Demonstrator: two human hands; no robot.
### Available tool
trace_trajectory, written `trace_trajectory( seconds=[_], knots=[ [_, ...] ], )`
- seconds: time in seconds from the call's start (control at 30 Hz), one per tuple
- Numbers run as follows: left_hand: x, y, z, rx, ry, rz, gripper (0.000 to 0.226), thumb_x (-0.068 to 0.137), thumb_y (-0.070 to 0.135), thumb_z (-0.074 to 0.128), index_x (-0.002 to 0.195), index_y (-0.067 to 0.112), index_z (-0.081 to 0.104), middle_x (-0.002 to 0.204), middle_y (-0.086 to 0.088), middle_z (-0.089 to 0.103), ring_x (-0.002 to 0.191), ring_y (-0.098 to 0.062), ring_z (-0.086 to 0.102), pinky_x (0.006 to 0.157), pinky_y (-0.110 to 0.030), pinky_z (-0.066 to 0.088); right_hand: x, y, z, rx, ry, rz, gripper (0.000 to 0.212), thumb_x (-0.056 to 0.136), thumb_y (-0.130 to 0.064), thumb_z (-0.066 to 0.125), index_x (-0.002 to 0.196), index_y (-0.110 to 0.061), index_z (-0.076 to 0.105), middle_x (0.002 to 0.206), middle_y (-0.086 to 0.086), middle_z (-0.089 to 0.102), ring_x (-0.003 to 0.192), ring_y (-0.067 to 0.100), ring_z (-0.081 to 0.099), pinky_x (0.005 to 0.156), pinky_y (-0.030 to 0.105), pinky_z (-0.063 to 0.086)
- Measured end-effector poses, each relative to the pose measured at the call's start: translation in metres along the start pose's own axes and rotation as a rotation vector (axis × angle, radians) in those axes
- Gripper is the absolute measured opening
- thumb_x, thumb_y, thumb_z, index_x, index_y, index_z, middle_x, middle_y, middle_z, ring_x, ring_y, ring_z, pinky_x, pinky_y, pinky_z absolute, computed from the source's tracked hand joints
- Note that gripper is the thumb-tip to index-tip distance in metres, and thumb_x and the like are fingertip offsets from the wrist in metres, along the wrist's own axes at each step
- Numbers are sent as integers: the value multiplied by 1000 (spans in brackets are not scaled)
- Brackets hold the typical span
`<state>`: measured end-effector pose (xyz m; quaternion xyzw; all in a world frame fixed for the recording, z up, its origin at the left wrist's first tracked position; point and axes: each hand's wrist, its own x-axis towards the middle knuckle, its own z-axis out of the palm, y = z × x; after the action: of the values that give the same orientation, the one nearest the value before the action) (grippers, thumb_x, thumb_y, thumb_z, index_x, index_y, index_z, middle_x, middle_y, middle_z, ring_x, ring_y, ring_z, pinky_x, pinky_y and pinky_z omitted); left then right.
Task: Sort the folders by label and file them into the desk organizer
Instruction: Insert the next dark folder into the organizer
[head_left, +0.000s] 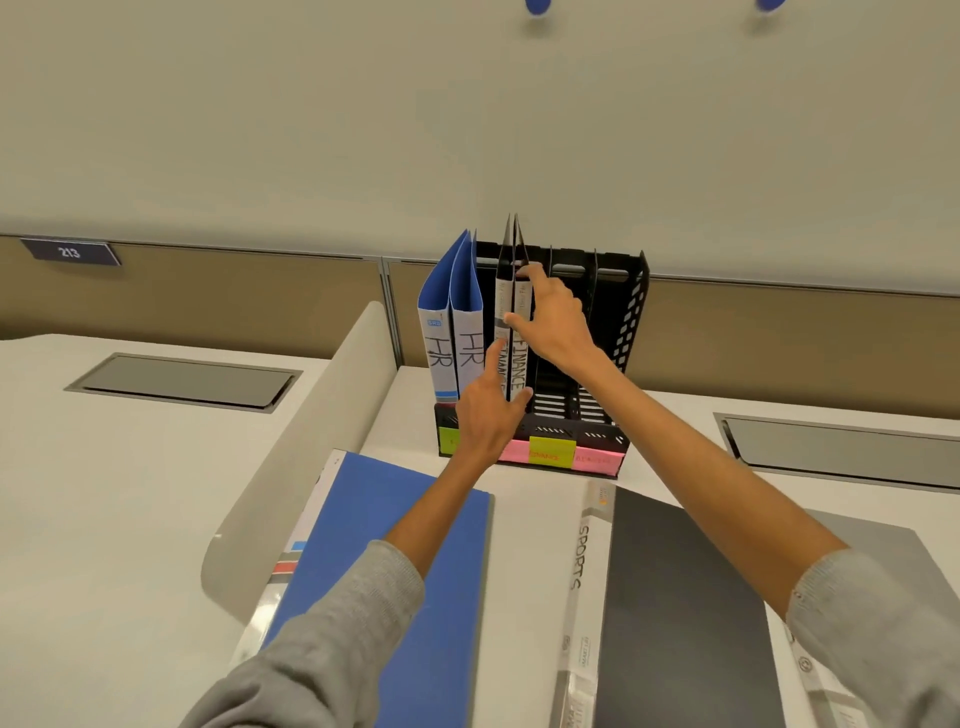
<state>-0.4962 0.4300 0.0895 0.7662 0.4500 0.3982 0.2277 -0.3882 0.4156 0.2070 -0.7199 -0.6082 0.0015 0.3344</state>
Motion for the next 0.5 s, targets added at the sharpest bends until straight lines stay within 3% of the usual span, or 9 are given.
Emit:
trace_trajectory(
  seconds=[0.07, 0.13, 0.3, 0.37, 0.5],
  knots=[
    [2, -2, 4, -1, 13, -2, 70, 85, 34, 71, 142, 30, 30, 118, -5, 68, 93, -21, 69, 79, -34, 56, -3, 2, 3, 34, 4, -31, 47, 91, -26, 66, 130, -14, 42, 128, 15, 61, 111, 33, 63, 87, 44, 57],
    [2, -4, 8, 6, 40, -23, 64, 84, 35, 72, 136, 27, 36, 112, -3, 71, 84, -19, 71, 73, -28, 52, -4, 2, 2, 57, 23, -41, 38, 91, -22, 66, 121, -10, 46, 123, 17, 64, 106, 32, 66, 80, 43, 60],
    [-2, -7, 15, 26, 37, -101, 61, 80, 40, 75, 128, 19, 43, 111, -4, 72, 90, -22, 70, 75, -35, 55, -1, -1, -12, 71, 78, -12, 26, 90, -17, 68, 108, -7, 52, 99, 12, 68, 90, 25, 68, 74, 38, 60],
    [-2, -4, 14, 28, 37, -113, 64, 79, 42, 75, 129, 17, 45, 113, -4, 71, 94, -23, 69, 76, -35, 54, -1, -5, -21, 74, 121, -21, 23, 89, -16, 68, 103, -7, 52, 86, 9, 65, 77, 21, 64, 69, 34, 58],
    [-5, 7, 13, 37, 65, -104, 63, 80, 40, 75, 129, 16, 43, 111, -5, 72, 94, -25, 70, 74, -35, 56, 1, -18, -47, 80, 179, -54, 25, 86, -20, 71, 100, -6, 54, 82, 8, 63, 70, 18, 60, 57, 17, 41]
  ],
)
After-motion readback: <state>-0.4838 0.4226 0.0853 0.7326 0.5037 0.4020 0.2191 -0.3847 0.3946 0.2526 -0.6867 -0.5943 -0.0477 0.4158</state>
